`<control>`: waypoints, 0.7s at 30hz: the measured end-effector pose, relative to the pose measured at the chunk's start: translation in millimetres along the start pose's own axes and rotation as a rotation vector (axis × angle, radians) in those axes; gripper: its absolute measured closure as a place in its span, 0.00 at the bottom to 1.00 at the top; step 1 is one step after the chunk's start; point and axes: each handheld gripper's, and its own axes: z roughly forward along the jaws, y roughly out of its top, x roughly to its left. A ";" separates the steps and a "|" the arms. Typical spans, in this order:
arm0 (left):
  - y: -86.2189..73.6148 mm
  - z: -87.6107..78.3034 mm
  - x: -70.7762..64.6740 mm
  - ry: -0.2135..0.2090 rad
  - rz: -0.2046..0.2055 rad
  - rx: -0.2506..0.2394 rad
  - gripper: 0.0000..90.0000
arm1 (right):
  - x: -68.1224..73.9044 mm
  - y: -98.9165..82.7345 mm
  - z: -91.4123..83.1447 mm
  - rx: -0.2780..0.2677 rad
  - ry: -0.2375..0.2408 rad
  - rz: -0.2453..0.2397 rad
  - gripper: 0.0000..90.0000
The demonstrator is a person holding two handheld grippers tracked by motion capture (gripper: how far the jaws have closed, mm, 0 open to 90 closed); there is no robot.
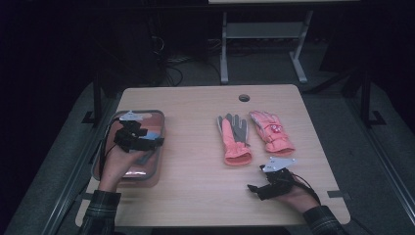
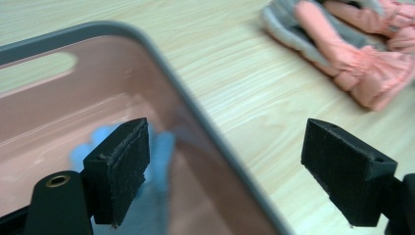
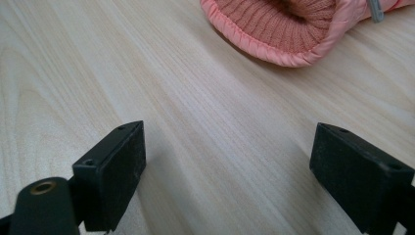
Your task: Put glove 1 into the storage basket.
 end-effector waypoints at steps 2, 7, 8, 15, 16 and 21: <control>2.4 2.1 -8.9 -0.015 0.015 -0.001 0.20 | 0.0 0.0 0.0 0.000 0.000 0.000 0.14; 8.2 10.1 -36.4 -0.068 0.068 0.012 0.20 | 0.1 0.0 -0.1 0.000 0.001 0.001 0.14; 9.1 11.9 -41.7 -0.078 0.081 0.015 0.20 | 0.1 0.0 0.0 0.000 0.000 0.001 0.14; 8.2 28.5 -72.5 -0.136 0.128 0.037 0.20 | 0.1 0.0 0.0 0.000 0.000 0.001 0.14; 7.3 31.7 -77.2 -0.142 0.134 0.041 0.20 | 0.1 0.0 0.0 0.000 0.000 0.001 0.14; 2.7 44.9 -96.2 -0.181 0.177 0.066 0.20 | 0.1 -0.1 -0.1 0.000 0.001 0.001 0.14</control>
